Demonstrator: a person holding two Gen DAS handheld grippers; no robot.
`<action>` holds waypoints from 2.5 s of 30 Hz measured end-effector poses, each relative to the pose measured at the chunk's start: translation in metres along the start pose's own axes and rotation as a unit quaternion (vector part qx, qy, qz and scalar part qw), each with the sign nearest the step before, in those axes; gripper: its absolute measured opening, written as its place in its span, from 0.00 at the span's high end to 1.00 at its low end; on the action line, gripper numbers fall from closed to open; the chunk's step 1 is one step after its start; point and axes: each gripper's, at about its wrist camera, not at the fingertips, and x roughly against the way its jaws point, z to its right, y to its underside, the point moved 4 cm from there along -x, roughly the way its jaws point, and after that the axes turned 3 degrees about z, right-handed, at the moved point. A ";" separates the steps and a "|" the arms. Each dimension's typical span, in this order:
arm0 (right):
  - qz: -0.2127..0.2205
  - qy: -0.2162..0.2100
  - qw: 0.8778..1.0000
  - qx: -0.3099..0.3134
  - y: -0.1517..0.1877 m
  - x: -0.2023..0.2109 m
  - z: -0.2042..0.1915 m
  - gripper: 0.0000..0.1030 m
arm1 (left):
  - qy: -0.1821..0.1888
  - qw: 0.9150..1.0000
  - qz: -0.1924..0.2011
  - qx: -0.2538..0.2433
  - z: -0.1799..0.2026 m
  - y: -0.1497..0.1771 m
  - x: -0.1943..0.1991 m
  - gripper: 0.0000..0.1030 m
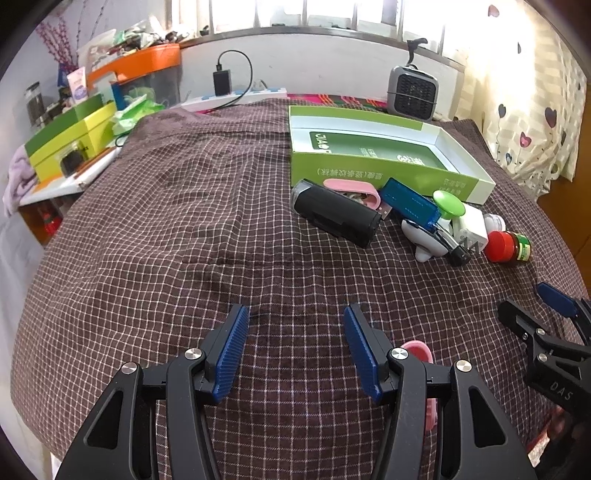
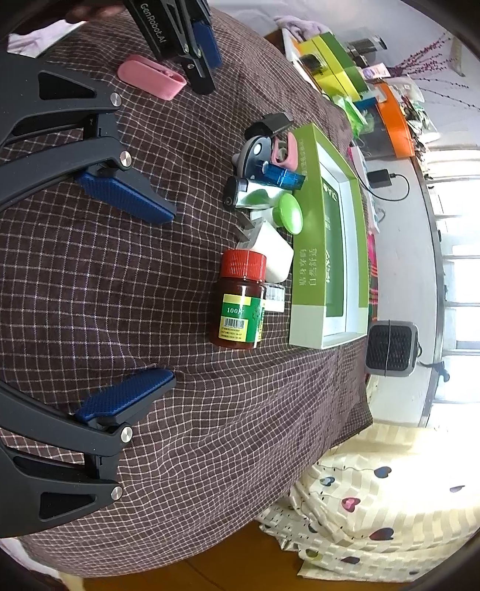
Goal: Organize rigid objects
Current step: 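Grasp the pink-and-white clip with the left tool while the right tool approaches the red-capped jar, then close the right tool around the red-capped brown jar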
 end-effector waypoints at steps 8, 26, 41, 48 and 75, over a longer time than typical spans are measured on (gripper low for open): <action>0.007 -0.018 1.000 0.000 -0.004 0.003 0.013 0.21 | 0.040 0.999 0.002 0.008 -0.004 0.005 0.016 0.48; 0.023 -0.098 0.991 0.092 -0.049 -0.017 0.022 0.21 | 0.114 0.993 -0.015 -0.035 0.031 0.020 0.036 0.48; -0.006 -0.201 0.975 0.098 -0.033 -0.012 0.002 0.21 | 0.101 0.994 -0.027 -0.041 0.032 0.020 0.023 0.48; -0.006 -0.204 0.973 0.109 -0.019 0.001 -0.013 0.21 | 0.091 0.995 -0.025 -0.035 0.027 0.020 0.022 0.48; -0.002 -0.172 0.976 0.133 -0.020 -0.015 -0.033 0.38 | 0.076 0.997 -0.008 -0.033 0.020 0.014 0.016 0.65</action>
